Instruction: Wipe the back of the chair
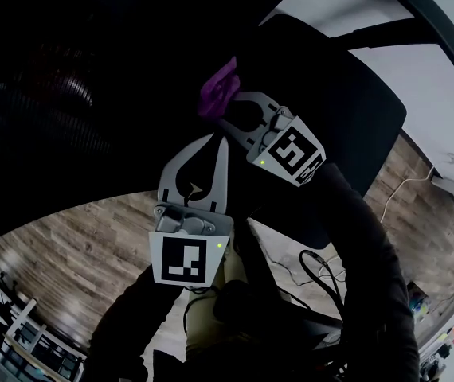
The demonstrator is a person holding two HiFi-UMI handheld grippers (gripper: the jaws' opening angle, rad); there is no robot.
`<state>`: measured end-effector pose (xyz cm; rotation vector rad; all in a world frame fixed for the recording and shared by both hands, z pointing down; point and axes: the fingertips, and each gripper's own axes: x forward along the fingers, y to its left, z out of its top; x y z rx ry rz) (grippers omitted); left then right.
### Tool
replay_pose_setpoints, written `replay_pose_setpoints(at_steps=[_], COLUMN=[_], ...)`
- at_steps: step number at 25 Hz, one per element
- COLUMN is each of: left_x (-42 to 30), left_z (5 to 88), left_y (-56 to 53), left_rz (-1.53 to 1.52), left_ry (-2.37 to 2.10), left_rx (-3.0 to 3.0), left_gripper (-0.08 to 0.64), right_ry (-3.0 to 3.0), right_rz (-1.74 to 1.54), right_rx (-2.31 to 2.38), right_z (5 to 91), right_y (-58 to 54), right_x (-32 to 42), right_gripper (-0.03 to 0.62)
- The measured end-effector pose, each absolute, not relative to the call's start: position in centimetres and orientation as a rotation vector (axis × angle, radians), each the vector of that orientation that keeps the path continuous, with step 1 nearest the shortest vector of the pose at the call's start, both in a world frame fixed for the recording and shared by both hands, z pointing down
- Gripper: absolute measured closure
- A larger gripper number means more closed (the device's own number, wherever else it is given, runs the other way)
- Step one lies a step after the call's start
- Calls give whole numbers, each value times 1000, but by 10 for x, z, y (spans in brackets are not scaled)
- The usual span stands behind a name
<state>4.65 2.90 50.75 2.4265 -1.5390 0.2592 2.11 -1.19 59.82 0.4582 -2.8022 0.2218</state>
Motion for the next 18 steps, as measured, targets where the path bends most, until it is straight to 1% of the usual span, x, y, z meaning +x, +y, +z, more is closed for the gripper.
replay_pose_setpoints(at_steps=[18], left_x=[64], left_z=[508], left_y=[-14], left_rz=[290], left_ry=[-1483], left_rx=[2414], left_gripper=[551], right_ry=[-2780], right_rz=[243], right_rx=[493], right_z=[605], right_y=[-53], right_x=[38], right_gripper=[548])
